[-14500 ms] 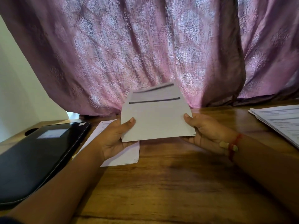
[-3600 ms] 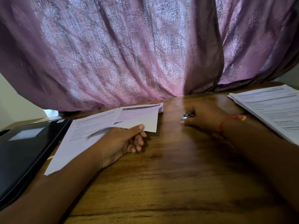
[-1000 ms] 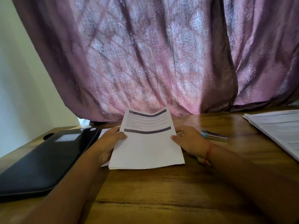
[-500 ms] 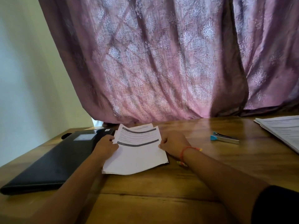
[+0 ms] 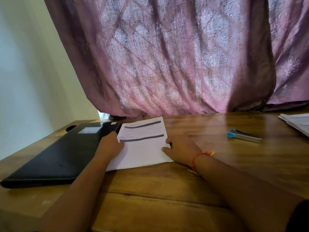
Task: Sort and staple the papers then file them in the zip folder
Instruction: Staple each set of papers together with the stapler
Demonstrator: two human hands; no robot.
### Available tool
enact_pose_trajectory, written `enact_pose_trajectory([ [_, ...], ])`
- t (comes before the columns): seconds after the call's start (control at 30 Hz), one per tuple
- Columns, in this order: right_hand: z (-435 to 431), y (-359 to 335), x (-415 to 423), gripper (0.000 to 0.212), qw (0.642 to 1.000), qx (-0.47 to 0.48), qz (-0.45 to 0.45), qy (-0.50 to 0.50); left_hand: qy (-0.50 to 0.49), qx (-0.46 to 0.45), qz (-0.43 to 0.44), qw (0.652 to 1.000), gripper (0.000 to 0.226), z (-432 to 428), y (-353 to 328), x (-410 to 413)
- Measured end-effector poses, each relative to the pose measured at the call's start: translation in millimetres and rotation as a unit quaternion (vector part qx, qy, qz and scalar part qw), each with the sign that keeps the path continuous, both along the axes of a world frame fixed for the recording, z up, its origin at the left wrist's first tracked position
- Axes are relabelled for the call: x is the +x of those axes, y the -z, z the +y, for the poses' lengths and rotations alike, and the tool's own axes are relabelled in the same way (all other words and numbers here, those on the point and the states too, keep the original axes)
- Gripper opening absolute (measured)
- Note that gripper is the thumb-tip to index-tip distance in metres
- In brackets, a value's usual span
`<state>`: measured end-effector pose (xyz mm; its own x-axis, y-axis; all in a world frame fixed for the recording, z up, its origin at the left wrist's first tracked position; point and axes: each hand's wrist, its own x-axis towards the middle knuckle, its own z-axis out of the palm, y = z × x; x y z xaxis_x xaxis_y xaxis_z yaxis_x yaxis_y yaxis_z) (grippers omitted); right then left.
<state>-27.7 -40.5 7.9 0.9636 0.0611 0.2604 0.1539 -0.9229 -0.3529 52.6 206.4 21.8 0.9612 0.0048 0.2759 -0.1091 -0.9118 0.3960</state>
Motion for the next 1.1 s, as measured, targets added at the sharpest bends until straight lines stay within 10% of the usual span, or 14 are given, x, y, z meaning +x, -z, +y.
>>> enact_pose_trajectory([
  [0.23, 6, 7, 3, 0.046, 0.999, -0.021, -0.023, 0.011, 0.021, -0.048, 0.015, 0.999, 0.052, 6, 0, 11],
  [0.63, 10, 9, 0, 0.062, 0.998, -0.046, -0.021, 0.029, 0.052, 0.002, -0.003, 0.999, 0.031, 3, 9, 9],
  [1.1, -45, -34, -50, 0.049, 0.936, -0.223, -0.239, 0.131, 0.235, 0.139, -0.249, 0.929, 0.046, -70, -26, -48],
])
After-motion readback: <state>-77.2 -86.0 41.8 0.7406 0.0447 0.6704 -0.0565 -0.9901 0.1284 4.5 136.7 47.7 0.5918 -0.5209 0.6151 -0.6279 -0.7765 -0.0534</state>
